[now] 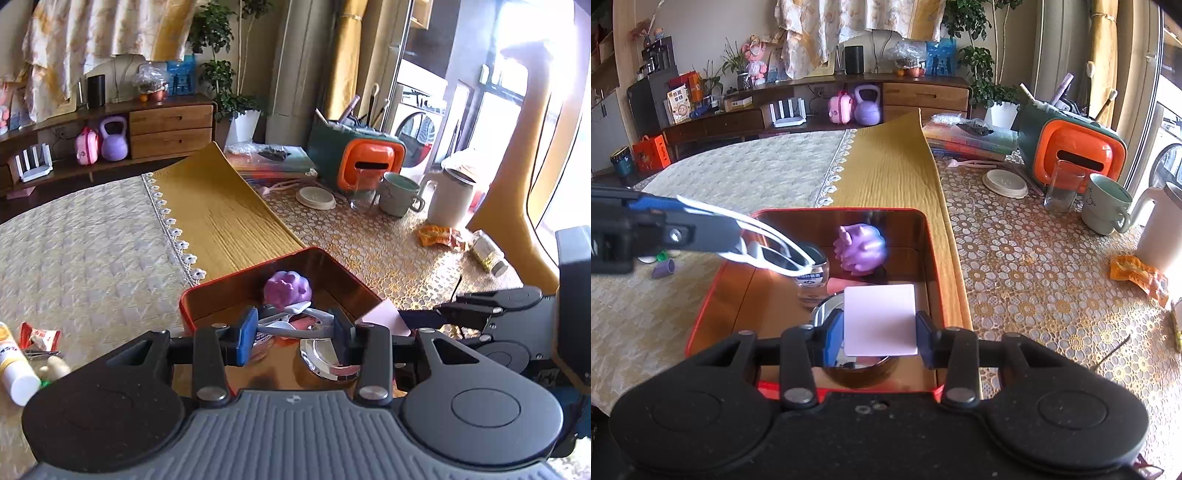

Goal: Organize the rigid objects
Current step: 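Carry the white sunglasses and pink card over the red tin with both tools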

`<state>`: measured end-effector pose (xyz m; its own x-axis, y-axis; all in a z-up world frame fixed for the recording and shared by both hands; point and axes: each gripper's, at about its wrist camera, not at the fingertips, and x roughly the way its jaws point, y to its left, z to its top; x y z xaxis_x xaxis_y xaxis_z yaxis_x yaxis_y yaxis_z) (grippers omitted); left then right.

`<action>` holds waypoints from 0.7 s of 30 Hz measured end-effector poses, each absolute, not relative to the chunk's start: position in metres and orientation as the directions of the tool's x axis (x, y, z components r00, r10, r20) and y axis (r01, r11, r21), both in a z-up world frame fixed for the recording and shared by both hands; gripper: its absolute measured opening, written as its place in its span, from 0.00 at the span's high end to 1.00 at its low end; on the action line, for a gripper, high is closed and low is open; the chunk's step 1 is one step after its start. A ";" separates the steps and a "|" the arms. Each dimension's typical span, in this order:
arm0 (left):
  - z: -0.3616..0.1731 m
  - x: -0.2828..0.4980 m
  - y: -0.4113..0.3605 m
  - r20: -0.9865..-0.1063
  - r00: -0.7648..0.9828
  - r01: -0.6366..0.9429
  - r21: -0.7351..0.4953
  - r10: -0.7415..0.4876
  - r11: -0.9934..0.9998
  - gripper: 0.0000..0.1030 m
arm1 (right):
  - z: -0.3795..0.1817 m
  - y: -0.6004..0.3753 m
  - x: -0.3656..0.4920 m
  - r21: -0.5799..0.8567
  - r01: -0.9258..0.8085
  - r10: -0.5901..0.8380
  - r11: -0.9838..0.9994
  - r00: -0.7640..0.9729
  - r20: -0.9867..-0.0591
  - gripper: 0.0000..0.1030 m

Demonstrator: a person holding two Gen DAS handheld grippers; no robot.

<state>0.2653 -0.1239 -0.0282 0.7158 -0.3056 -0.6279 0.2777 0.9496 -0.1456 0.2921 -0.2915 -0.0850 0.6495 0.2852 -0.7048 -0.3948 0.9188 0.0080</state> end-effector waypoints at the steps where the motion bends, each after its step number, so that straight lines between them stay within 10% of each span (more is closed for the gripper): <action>1: -0.032 0.267 -0.126 -0.635 0.710 0.276 -0.145 -0.304 0.950 0.61 | -0.086 -0.291 0.294 0.009 -0.398 0.288 0.917 0.647 -0.706 0.61; 21: -0.085 0.290 -0.135 -0.765 0.581 0.240 -0.166 -0.279 0.956 0.62 | -0.104 -0.279 0.314 -0.006 -0.450 0.299 0.893 0.603 -0.739 0.60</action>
